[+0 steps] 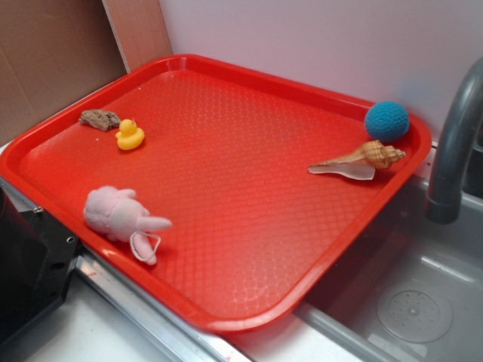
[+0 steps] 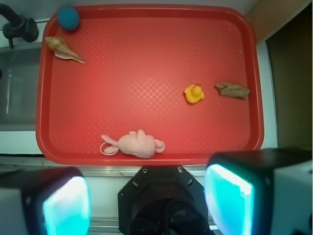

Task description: Grab the shell.

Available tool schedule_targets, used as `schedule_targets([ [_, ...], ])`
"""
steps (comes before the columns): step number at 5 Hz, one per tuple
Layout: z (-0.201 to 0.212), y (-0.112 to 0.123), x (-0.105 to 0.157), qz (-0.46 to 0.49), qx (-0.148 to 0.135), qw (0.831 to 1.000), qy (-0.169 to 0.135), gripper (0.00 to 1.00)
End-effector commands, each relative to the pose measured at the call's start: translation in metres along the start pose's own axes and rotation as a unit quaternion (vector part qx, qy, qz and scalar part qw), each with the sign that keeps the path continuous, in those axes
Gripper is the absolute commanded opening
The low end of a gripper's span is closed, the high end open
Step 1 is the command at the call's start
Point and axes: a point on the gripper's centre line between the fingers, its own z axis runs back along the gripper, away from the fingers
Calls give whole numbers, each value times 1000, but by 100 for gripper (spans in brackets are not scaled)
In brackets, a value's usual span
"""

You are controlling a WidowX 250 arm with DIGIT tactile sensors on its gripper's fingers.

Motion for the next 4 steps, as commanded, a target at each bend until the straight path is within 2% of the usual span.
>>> schedule_targets([
  [1, 0, 0, 0, 0, 0, 1000, 0, 100],
  [2, -47, -7, 44, -62, 19, 998, 25, 100],
  [3, -73, -23, 79, -116, -2, 993, 21, 100],
  [4, -111, -42, 109, -140, -18, 990, -10, 100],
])
